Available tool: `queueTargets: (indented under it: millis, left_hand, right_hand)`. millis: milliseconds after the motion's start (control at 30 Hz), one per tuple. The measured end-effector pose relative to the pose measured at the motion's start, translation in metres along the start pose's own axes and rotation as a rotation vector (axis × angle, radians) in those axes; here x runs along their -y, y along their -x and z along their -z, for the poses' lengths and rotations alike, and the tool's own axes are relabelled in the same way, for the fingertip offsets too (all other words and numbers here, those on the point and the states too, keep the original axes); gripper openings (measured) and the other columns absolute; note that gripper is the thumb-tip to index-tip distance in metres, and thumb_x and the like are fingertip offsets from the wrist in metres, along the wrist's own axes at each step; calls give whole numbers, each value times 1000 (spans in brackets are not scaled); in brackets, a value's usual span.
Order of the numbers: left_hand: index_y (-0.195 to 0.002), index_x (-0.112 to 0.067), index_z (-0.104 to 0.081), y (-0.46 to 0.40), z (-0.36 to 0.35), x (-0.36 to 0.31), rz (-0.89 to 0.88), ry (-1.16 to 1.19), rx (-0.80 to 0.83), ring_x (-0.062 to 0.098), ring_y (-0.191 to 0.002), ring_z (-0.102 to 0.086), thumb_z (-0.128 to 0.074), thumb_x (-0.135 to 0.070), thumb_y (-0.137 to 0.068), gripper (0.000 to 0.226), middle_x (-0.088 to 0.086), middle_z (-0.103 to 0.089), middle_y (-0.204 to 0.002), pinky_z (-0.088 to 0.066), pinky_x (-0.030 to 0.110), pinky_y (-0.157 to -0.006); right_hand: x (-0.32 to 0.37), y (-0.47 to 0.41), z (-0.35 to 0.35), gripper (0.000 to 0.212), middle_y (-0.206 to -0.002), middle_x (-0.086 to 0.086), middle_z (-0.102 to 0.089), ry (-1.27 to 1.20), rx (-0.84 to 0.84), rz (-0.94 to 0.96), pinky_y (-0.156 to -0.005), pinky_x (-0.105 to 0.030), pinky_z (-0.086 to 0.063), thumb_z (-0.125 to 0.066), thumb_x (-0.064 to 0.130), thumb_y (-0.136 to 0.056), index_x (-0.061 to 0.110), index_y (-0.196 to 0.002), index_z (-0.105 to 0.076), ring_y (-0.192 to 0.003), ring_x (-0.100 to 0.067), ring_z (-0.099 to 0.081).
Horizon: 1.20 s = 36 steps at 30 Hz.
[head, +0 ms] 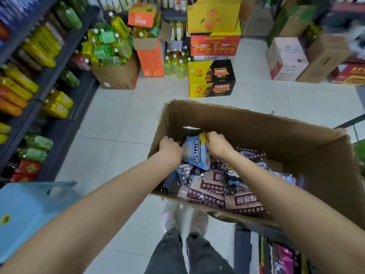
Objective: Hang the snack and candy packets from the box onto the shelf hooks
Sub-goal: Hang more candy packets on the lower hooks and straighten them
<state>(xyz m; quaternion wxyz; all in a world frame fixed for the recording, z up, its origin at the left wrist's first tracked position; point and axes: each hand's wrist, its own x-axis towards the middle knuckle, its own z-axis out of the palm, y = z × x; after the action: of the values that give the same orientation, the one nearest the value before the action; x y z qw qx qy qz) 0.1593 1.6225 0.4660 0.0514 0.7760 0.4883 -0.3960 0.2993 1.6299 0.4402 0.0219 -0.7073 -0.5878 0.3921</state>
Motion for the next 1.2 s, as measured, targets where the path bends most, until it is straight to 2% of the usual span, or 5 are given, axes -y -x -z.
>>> queueTargets:
  millis: [267,533,633,933,1200]
  left_hand:
    - [-130,-10,-46,-2,2,-12,37,-76,-88,26,-117,-52,-44,-15,-97,34,7,-55,-128,-37,33,-94]
    - [-113,-2,-56,11,18,-6,94,401,-260,37,-110,-55,-52,4,-88,26,16,-57,-116,-47,36,-82]
    - [-109,-1,-58,18,25,1,58,655,-394,37,-105,-57,-50,2,-88,22,18,-58,-108,-44,35,-75]
    - [-80,-11,-53,67,54,38,-318,1028,-636,19,-78,-63,-74,3,-71,27,7,-65,-79,-47,24,-70]
    - [-98,-4,-62,142,60,52,-494,1009,-935,16,-83,-60,-73,-10,-79,22,4,-65,-91,-44,21,-72]
  right_hand:
    - [-3,15,13,36,-113,-18,-64,119,-103,91,-85,-48,-51,-36,7,-96,16,-126,-55,-101,-39,-61]
    - [-10,30,7,79,-109,-19,-64,60,-122,274,-80,-49,-54,-41,-2,-93,48,-146,-11,-87,-32,-66]
    - [-3,44,11,73,-124,-14,-61,82,-83,400,-84,-29,-48,-43,-5,-90,37,-147,-25,-103,-29,-63]
    - [28,73,26,19,-95,-14,-56,-419,-5,271,-71,-36,-60,-52,-1,-93,11,-100,-65,-76,-18,-65]
    - [63,160,34,14,-70,-1,-55,-547,-496,290,-62,-21,-58,-63,2,-88,11,-77,-64,-67,-9,-61]
